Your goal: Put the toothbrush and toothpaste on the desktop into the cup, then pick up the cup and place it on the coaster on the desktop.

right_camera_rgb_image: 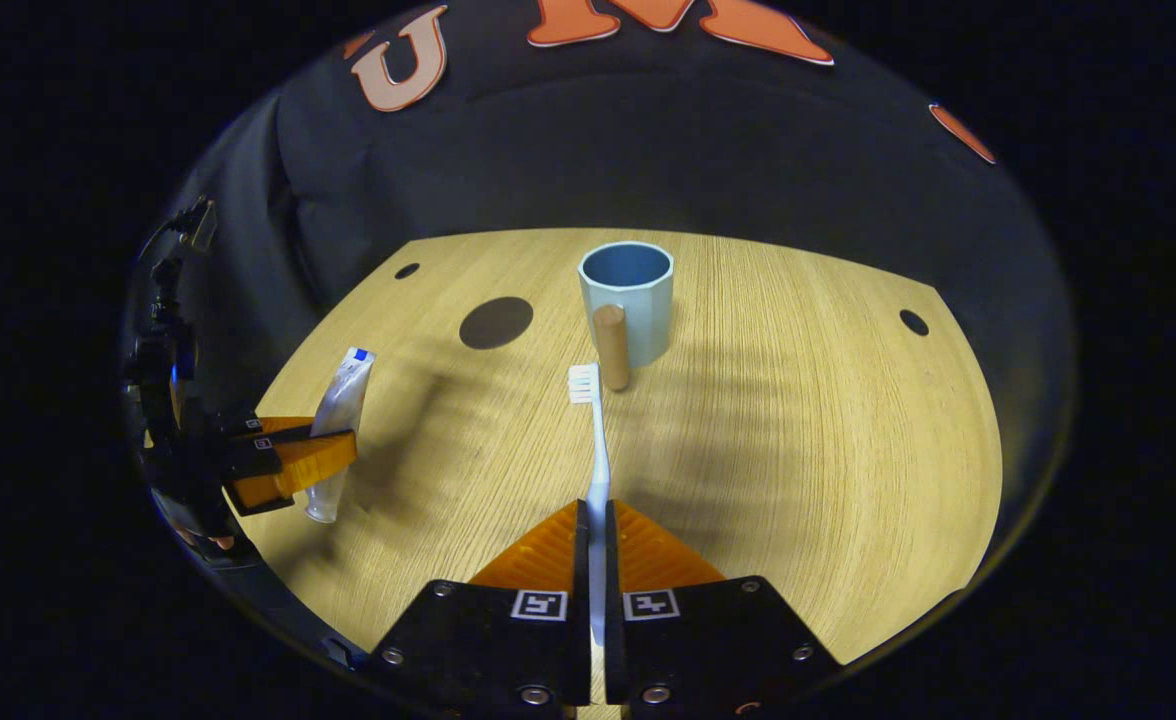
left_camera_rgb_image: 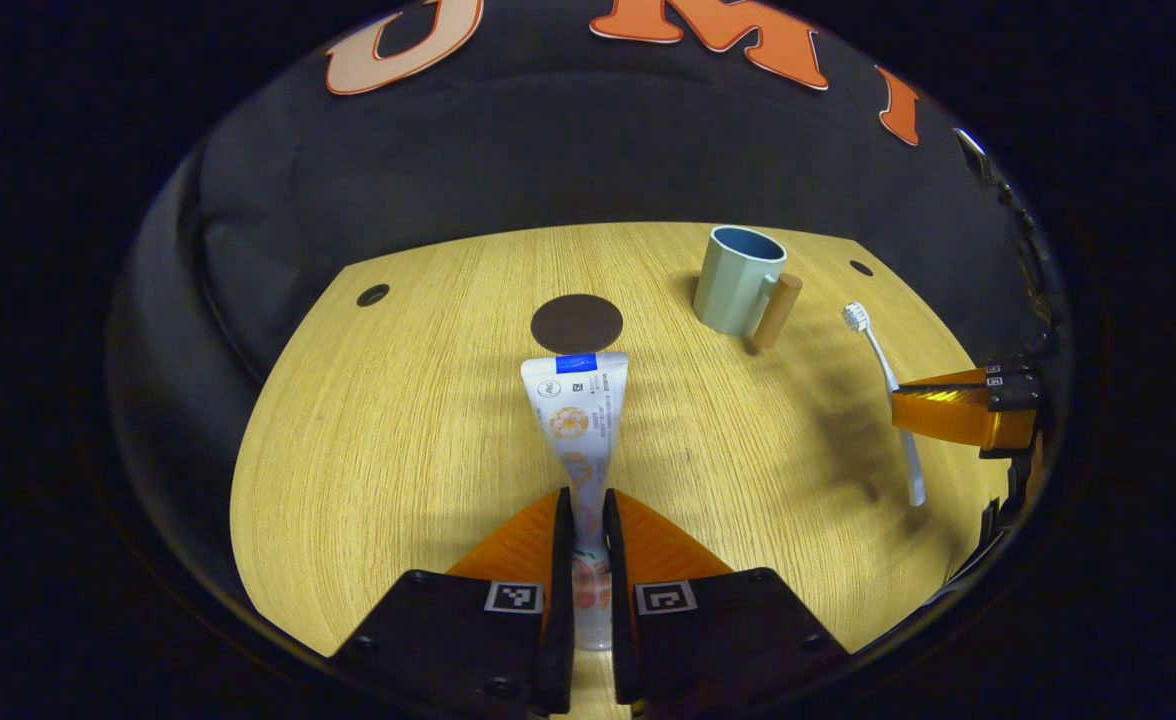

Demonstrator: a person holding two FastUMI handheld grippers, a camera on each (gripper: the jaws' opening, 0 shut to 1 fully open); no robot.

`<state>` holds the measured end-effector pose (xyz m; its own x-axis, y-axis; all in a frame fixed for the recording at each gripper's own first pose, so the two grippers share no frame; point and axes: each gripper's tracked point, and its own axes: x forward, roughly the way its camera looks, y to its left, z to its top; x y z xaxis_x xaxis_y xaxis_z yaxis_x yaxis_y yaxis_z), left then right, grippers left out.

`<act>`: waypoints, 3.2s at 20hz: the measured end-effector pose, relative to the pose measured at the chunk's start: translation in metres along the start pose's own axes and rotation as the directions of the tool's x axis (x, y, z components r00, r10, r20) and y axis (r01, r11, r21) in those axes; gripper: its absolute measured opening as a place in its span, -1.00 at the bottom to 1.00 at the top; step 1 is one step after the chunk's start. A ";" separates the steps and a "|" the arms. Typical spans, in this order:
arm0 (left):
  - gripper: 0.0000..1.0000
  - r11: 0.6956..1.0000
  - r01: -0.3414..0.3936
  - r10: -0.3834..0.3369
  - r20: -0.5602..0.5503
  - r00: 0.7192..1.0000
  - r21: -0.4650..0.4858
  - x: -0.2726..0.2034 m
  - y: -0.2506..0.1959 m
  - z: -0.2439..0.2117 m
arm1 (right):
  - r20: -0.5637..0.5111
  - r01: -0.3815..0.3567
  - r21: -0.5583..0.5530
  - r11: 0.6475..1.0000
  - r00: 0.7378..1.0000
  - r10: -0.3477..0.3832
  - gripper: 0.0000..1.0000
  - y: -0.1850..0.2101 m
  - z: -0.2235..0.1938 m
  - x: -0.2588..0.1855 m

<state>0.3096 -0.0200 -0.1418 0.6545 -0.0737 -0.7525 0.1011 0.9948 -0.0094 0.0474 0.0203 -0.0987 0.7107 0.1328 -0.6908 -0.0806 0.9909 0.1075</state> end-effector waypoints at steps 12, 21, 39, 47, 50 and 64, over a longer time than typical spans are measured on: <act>-0.60 0.999 -0.027 0.030 0.167 0.985 -0.024 0.000 0.005 0.020 | 0.268 0.004 -0.018 1.000 0.963 0.001 -0.88 -0.007 0.032 -0.015; -0.60 0.997 -0.020 0.041 0.259 0.965 -0.081 -0.011 0.012 0.030 | 0.392 0.014 0.025 1.000 0.920 -0.022 -0.88 -0.008 0.041 -0.013; -0.60 0.997 -0.029 0.057 0.430 0.901 -0.070 -0.021 0.010 0.048 | 0.633 -0.004 0.029 1.000 0.774 -0.015 -0.89 -0.013 0.112 -0.020; -0.60 0.997 -0.008 0.038 0.428 0.903 -0.073 -0.004 0.006 0.047 | 0.717 -0.027 0.010 1.000 0.697 0.012 -0.89 -0.011 0.155 -0.018; -0.61 0.997 0.006 0.027 0.425 0.905 -0.077 0.003 0.005 0.046 | 0.724 -0.052 0.039 0.998 0.690 0.007 -0.89 -0.012 0.166 -0.008; -0.60 0.994 0.006 0.040 0.429 0.902 -0.107 0.015 0.014 0.046 | 0.789 -0.157 0.136 0.978 0.615 -0.011 -0.89 -0.037 0.203 0.021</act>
<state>0.3548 -0.0107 -0.1230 0.9161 -0.0562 -0.3971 0.0244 0.9961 -0.0847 0.2069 -0.0175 0.0284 0.9890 0.0542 0.1379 -0.0951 0.9458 0.3106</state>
